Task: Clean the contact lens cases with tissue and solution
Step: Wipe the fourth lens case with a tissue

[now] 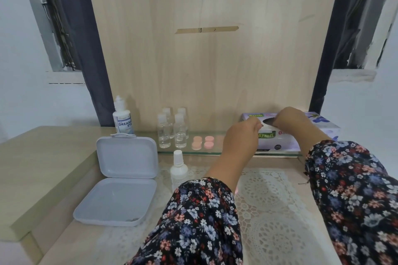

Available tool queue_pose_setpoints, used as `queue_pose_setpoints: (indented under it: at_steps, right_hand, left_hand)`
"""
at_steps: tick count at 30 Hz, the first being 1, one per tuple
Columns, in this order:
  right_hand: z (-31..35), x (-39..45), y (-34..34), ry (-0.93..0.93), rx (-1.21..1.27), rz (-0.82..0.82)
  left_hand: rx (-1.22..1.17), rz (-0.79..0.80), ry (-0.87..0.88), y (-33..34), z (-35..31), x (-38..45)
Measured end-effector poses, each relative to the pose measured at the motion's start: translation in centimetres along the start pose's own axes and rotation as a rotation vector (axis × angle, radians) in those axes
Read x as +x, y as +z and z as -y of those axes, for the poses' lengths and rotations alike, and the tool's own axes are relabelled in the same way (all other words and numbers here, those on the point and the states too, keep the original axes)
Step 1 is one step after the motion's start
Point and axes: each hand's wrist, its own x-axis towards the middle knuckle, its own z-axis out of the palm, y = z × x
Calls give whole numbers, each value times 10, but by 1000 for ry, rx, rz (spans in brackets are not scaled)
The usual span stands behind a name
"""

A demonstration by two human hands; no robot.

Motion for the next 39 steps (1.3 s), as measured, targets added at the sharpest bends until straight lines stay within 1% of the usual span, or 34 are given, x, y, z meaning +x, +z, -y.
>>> queue_pose_setpoints:
  at_steps: [3, 16, 22, 29, 35, 37, 39]
  right_hand:
    - [2, -2, -3, 11, -20, 35]
    - [5, -9, -8, -27, -65, 26]
    - [9, -12, -13, -1, -125, 100]
    - [7, -9, -13, -12, -51, 145]
    - [5, -15, -14, -27, -63, 132]
    - [1, -15, -12, -35, -26, 81]
    - [-4, -15, -9, -26, 100, -3]
  left_hand:
    - [-1, 0, -2, 1, 1, 0]
    - [5, -8, 9, -1, -1, -1]
    - [5, -3, 3, 0, -3, -3]
    - [6, -8, -11, 0, -2, -2]
    - [10, -15, 3, 0, -2, -3]
    - [7, -19, 3, 0, -2, -3]
    - [4, -19, 0, -1, -3, -3]
